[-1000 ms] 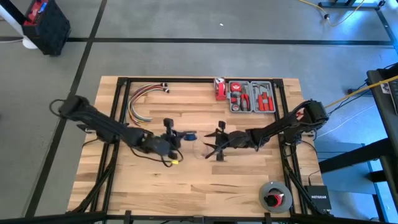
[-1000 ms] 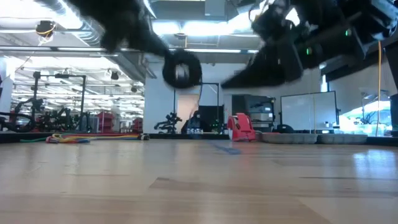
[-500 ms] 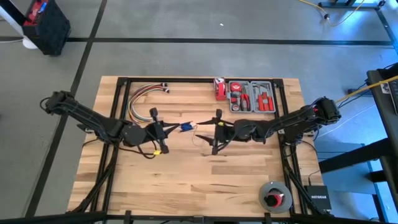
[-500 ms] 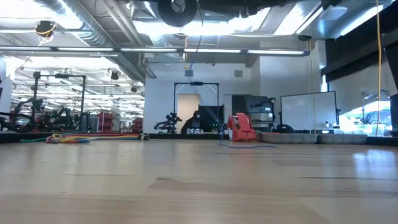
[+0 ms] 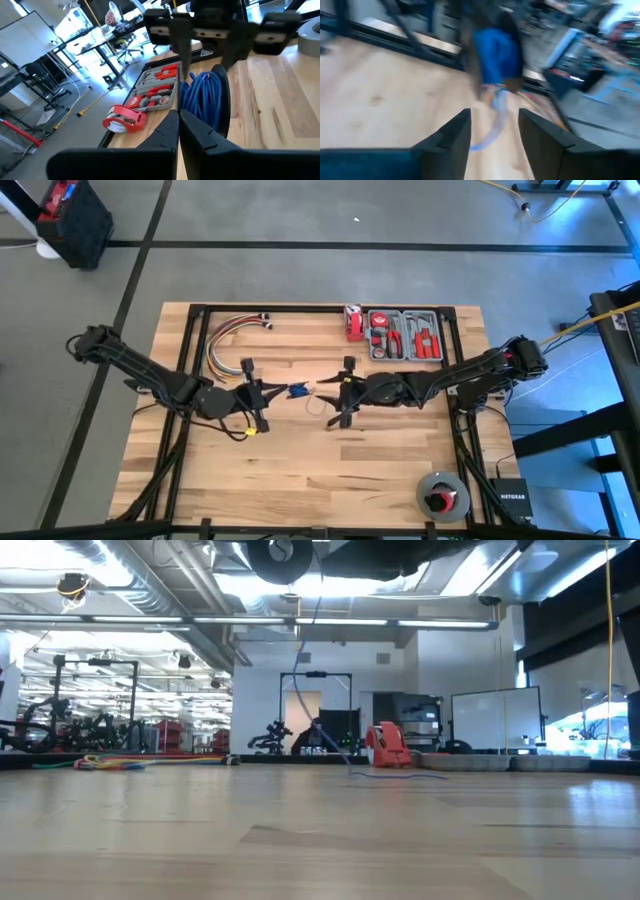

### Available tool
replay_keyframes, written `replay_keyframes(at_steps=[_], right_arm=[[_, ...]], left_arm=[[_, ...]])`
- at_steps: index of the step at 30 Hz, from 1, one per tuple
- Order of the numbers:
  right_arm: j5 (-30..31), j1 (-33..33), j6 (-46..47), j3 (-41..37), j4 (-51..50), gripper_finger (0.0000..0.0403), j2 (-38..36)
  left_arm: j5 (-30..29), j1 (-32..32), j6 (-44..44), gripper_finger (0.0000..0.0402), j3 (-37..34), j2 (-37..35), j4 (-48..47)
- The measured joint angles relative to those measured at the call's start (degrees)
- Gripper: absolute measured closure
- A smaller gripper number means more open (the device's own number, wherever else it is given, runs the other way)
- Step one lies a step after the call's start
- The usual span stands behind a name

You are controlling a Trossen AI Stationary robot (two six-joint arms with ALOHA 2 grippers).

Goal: Coil cords
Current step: Uncoil the blue wire from the black spool

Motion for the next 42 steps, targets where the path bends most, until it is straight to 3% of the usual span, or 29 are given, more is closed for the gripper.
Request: replay_keyframes(at_steps=[2,8,13,17,25,29,32,38,42], right_arm=[[-3.8,0.0,1.3,0.0,0.1,0.0248,0.3],[1.3,-0.5,1.3,0.1,2.6,0.0269,1.9],[-2.8,-1.2,1.0,0.0,5.1,0.0272,4.0],[2.9,-1.0,-2.0,0.0,4.4,0.0281,3.9],[5.4,-0.3,-4.8,0.0,-1.1,0.0393,2.2],[10.8,-0.4,-3.0,0.0,-7.0,0.0392,2.1],[11.0,-0.3,0.9,0.0,-13.3,0.0398,2.1],[5.6,-0.3,11.0,0.0,-11.8,0.0368,2.1],[1.3,-0.4,11.6,0.0,-6.5,0.0329,2.1]], left_arm=[[0.0,0.0,-0.2,0.0401,0.0,0.0,-0.1],[0.0,0.0,-0.4,0.0401,0.0,0.0,0.0],[0.4,0.0,-0.4,0.0401,0.0,0.0,-0.3],[0.5,0.0,-0.4,0.0401,0.0,0.0,-1.7],[0.5,-0.2,-0.7,0.0401,0.0,0.0,-1.7],[0.5,-0.8,-0.8,0.0401,0.0,0.0,-1.7],[0.5,-1.3,-0.6,0.0401,0.0,0.0,-1.6],[0.5,-1.3,-0.7,0.0401,0.0,0.0,-1.5],[0.5,-1.3,-0.8,0.0401,0.0,0.0,-1.5]])
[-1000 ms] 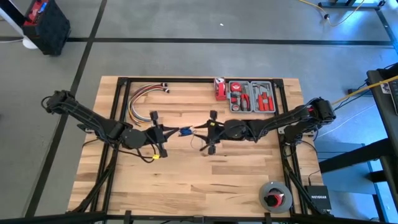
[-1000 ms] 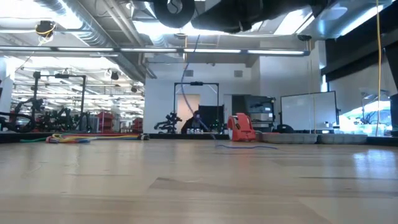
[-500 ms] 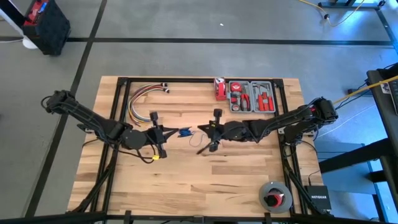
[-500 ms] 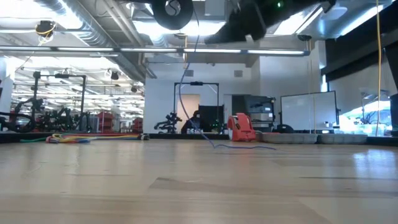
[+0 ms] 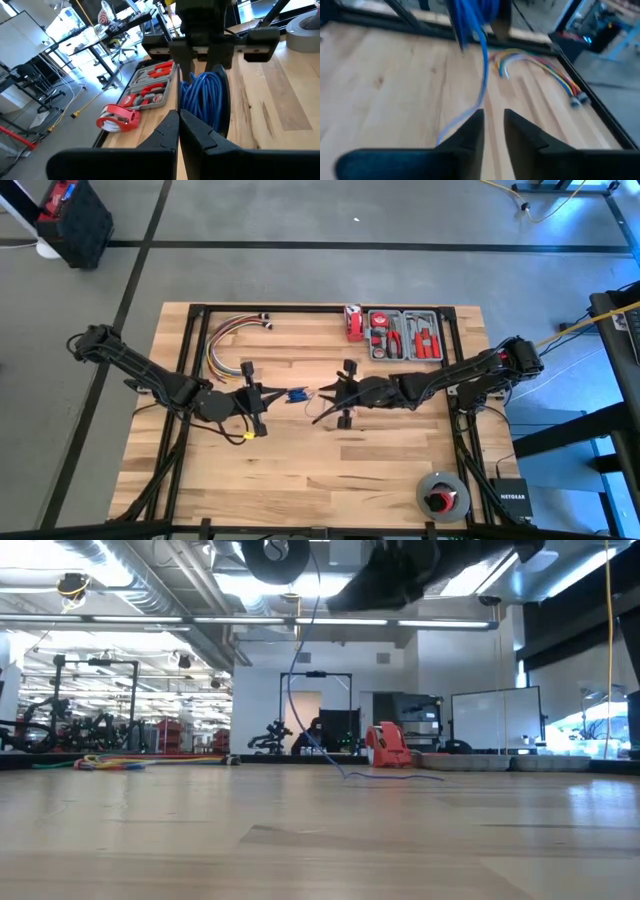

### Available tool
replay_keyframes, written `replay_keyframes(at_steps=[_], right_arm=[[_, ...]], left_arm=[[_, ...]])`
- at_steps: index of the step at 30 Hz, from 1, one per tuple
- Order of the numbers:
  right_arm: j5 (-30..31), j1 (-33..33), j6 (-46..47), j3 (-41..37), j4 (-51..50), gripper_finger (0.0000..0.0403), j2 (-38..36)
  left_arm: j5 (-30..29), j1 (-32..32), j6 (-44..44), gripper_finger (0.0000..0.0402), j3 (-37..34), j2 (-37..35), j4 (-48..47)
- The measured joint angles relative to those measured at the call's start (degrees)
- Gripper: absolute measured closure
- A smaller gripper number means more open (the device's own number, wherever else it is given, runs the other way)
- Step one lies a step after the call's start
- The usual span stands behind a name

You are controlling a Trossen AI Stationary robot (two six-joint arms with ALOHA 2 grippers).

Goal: Coil cords
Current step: Uncoil the blue wire from the black spool

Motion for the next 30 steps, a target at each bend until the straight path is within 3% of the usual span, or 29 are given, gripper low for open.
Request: replay_keyframes(at_steps=[7,13,18,23,30], right_arm=[[-2.0,-0.1,-3.7,0.0,7.7,0.0265,0.0],[-3.6,-0.8,-5.3,0.0,10.1,0.0262,0.2],[-4.6,-1.2,-7.0,0.0,10.7,0.0301,1.7],[-1.4,-1.0,-10.7,0.0,8.8,0.0388,2.5],[8.4,4.2,-10.8,0.1,-5.8,0.0398,-1.2]], left_arm=[[0.0,0.0,0.0,0.0401,0.0,0.0,-0.1],[0.0,0.0,0.0,0.0401,0.0,0.0,-0.1],[0.0,0.0,0.0,0.0401,0.0,0.0,-0.1],[0.0,0.0,-0.5,0.0401,0.0,0.0,-0.5],[0.0,0.0,-1.6,0.0401,0.0,0.0,-2.8]])
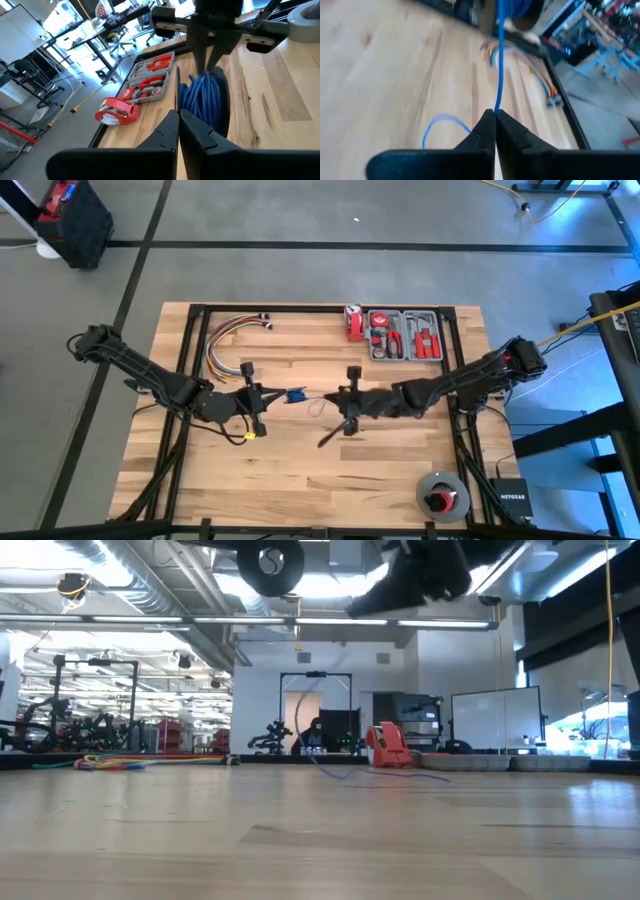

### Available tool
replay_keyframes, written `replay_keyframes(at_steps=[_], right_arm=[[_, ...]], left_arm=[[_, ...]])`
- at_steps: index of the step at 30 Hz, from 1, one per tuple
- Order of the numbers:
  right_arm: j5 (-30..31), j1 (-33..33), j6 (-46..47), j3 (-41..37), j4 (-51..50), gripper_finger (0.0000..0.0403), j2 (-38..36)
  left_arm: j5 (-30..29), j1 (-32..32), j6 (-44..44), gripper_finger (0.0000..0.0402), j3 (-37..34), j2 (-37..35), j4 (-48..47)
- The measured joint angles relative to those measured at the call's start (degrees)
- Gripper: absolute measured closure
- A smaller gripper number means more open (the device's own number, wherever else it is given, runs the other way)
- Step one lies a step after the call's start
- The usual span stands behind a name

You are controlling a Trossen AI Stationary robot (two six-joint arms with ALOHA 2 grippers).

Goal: Coil cords
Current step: Uncoil the blue wire from the black spool

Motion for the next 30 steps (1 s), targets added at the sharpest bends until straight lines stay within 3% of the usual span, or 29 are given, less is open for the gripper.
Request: replay_keyframes(at_steps=[5,12,22,30], right_arm=[[4.6,2.1,5.4,0.0,-10.8,0.0399,-0.6],[5.6,2.3,12.5,-0.3,-21.8,0.0401,-0.5],[4.4,2.3,13.8,-3.1,-17.1,0.0400,-0.4],[2.8,2.2,21.4,-3.1,-20.0,0.0351,-0.4]], left_arm=[[0.2,-0.2,-0.8,0.0401,0.0,0.0,-0.2],[0.0,-0.4,-1.2,0.0401,0.1,-0.1,-1.4],[0.0,-0.3,-4.8,0.0401,0.0,0.3,-3.2],[0.2,1.1,-7.1,0.0392,0.0,3.7,-2.9]])
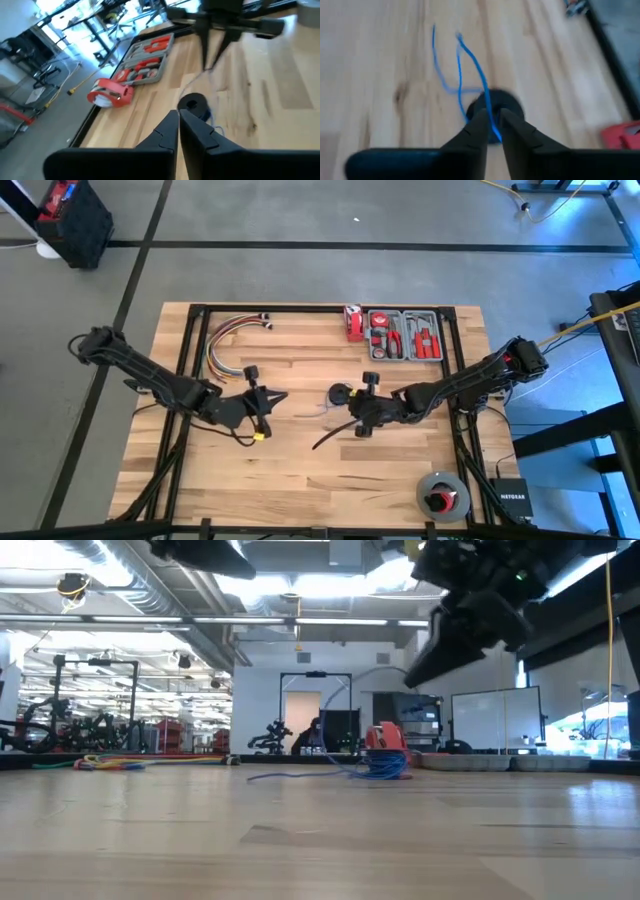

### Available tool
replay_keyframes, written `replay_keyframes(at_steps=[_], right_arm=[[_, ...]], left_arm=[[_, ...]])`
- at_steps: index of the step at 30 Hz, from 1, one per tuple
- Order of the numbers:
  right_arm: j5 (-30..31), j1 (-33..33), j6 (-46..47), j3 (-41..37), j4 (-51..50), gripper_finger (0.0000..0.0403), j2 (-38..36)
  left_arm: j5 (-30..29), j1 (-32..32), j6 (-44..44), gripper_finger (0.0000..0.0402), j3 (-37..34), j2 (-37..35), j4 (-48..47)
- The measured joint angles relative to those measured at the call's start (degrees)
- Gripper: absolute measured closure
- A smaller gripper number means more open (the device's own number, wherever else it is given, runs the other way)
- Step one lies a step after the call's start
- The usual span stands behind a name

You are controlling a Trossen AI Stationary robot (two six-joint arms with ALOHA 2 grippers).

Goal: Coil cords
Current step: Uncoil the blue wire from the black spool

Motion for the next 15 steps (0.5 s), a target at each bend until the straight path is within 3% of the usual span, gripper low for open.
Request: replay_keyframes(at_steps=[8,15], right_arm=[[-5.2,0.1,12.3,-1.2,-12.3,0.0272,0.0],[-3.6,1.6,12.4,-11.4,3.4,0.0250,0.0]], left_arm=[[1.0,6.2,-7.9,0.0317,0.0,4.9,0.8],[19.8,15.0,-8.4,0.0270,0.0,13.4,12.8]])
